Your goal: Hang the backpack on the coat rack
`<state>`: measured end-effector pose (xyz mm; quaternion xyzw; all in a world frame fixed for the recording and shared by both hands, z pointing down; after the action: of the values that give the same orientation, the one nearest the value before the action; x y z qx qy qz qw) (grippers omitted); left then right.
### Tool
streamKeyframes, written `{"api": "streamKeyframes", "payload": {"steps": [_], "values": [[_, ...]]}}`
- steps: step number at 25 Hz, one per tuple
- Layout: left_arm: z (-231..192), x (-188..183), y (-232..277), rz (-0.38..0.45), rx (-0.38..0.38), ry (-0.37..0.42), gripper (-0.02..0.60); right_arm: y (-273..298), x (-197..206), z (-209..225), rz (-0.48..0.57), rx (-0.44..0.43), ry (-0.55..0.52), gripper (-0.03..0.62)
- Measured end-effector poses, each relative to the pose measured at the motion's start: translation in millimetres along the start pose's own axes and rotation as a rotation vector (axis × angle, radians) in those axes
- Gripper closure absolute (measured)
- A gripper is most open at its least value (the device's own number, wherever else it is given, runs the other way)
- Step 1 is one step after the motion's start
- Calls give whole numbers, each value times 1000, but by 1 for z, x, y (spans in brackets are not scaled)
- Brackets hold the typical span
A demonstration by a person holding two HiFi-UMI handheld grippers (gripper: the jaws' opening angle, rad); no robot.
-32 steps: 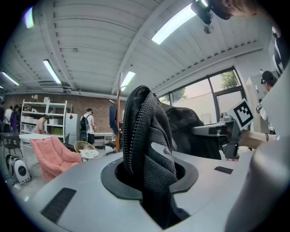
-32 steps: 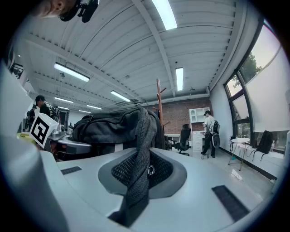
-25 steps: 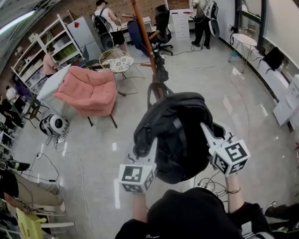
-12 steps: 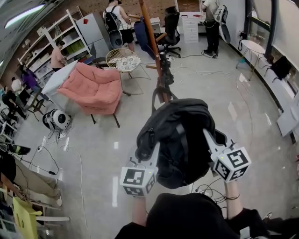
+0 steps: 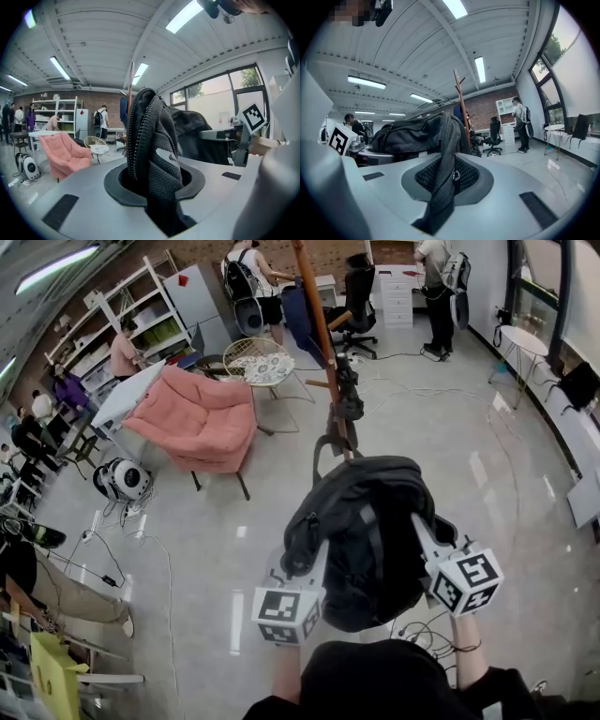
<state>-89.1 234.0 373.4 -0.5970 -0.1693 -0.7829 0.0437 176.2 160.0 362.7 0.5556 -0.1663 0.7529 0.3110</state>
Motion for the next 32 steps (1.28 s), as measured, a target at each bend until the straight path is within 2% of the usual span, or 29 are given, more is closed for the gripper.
{"api": "streamKeyframes", "payload": {"steps": [16,23,32], "values": [[-95,-3,134,31,126,-7,463,121,-28,40,39,139,36,548],[-132,-1,175,49,173,-2,463,165,-35,49,61,182,41,547],[-165,-8,217,51,204,49,463,205,-39,61,84,217,83,548]]}}
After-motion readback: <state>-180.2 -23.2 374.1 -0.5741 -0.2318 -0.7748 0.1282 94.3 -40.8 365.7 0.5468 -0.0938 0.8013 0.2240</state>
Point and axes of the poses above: the fingertips, and each gripper's own axes: y forward along the fingers, z to its right, x out of its underside, the point moved 10 cm from there along -y, backward along the fingers, and after that the axes turned 13 degrees about y, right-handed, at the moved point
